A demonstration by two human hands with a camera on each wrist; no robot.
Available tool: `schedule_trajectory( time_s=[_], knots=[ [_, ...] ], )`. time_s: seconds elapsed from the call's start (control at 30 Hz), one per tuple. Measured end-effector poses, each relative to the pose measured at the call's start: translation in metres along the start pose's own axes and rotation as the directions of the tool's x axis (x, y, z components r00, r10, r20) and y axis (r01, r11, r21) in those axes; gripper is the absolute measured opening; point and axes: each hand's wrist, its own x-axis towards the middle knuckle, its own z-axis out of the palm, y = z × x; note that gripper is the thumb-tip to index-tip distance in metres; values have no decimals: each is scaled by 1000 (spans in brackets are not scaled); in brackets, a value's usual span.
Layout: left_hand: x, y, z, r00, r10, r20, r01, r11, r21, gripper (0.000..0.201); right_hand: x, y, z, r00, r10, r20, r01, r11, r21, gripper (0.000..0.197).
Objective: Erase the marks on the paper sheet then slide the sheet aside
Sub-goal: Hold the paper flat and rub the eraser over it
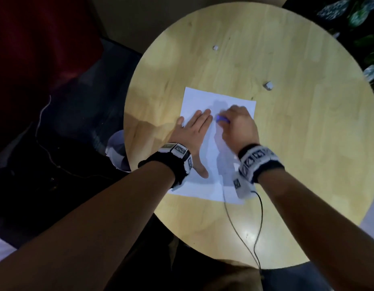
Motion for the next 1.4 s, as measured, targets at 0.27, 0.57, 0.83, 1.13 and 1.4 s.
schedule_trajectory(
  time_s=[0.27,0.57,0.83,1.13,1.4],
  knots=[
    [-2,0,0,1000,6,-27,-6,1000,-6,167,-102,-15,-2,988,-105,109,98,993,68,16],
    [-1,0,-2,1000,-4,12,4,1000,19,169,-7,0,3,997,40,-64,-38,999,36,9],
    [-1,5,-3,1000,-10,-14,11,999,49,164,-76,6,-8,996,-79,33,78,996,36,10],
    [-1,6,-4,1000,-15,0,15,998,61,166,-52,18,-9,999,8,32,-8,1000,-12,12],
    [-6,-1,-5,997,29,-66,-27,999,21,154,-135,21,-15,966,-169,196,161,985,53,15]
  ],
)
